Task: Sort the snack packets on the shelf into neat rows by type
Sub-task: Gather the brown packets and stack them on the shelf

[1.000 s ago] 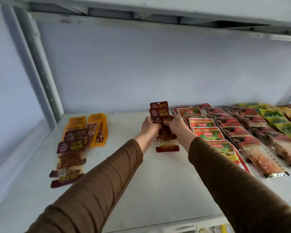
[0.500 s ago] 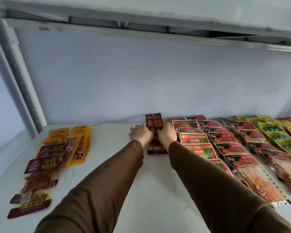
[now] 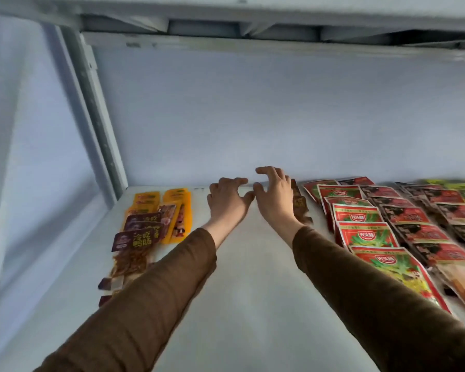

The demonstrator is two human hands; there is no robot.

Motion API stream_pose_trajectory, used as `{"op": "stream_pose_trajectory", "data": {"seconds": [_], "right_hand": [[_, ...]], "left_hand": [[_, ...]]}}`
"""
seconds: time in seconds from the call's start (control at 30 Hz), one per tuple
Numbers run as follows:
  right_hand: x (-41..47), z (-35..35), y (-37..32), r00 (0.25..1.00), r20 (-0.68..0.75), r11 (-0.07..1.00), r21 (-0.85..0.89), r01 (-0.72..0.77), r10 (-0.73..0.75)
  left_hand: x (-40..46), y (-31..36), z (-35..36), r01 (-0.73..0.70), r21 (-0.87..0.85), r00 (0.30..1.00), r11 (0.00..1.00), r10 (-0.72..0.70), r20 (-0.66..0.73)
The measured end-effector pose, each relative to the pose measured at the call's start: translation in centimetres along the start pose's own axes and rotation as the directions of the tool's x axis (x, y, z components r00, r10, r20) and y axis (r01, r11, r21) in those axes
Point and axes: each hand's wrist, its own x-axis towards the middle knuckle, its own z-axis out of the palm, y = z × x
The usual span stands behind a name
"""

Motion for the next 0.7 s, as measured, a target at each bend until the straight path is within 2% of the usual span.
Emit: {"op": "stream_pose_trajectory", "data": {"seconds": [0.1,0.2,0.27,0.4,0.53,0.7], "right_hand": [[-2.7,2.0,-4.8,0.997,0.053,0.988,0.144,0.046,-0.055],[-5.9,4.3,-8.8,0.986,0.146,0.972,0.230,0.041,-0.076],[-8.1,6.0,-11.1,0.962,0.260,0.984,0.175,0.039,-0.084],[-12.1,9.2,-14.2,0.891,0.450,0.992,-0.073,0.104,-0.060],[-14.5,11.5,-15.3,0.893,0.446,0.974,-0.222,0.051,0.055],[-15.1,11.8,-15.1,0.893,0.421,0.985,-0.126,-0.114,0.157]], "left_hand": [[-2.8,-3.7,-5.3,-0.050,0.018,0.995,0.999,0.051,-0.085],[-5.6,-7.3,-10.3,-0.021,-0.076,0.985,0.997,0.008,-0.173],[-7.4,-9.7,-13.3,0.007,-0.133,0.972,0.991,-0.038,-0.231],[-11.1,-13.8,-17.3,0.064,-0.273,0.953,0.960,-0.141,-0.269],[-13.5,-16.1,-18.5,0.104,-0.355,0.946,0.929,-0.202,-0.253],[-14.9,-17.1,-18.3,0.123,-0.409,0.958,0.904,-0.216,-0.190]]}}
